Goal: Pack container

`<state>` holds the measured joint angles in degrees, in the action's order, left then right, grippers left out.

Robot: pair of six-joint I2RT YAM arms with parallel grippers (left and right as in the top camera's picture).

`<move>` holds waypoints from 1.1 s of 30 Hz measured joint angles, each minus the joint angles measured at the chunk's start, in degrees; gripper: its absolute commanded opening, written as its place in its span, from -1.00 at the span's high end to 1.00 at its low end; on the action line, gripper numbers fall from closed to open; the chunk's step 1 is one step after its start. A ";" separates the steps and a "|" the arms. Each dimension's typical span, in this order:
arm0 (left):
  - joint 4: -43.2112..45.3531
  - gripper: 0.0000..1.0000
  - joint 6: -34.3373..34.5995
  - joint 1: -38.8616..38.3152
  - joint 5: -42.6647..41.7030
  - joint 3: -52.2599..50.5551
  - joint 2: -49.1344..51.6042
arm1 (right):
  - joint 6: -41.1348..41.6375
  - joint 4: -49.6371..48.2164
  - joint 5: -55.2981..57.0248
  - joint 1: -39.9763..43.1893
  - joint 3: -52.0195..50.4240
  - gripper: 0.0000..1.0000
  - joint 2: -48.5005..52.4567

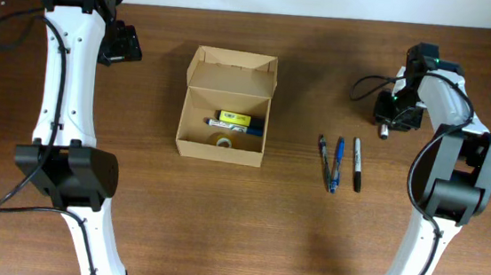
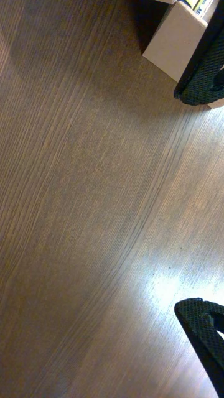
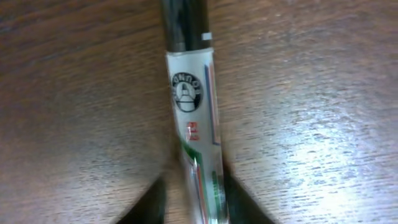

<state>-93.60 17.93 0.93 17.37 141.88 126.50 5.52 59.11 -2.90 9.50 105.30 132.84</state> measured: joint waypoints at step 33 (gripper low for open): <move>0.02 -1.00 0.00 0.00 0.00 0.00 0.00 | -22.49 19.61 -12.46 -22.16 35.30 0.93 -13.79</move>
<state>-93.58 17.93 0.93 17.37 141.88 126.50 -16.97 78.72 -15.35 -12.67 140.59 119.04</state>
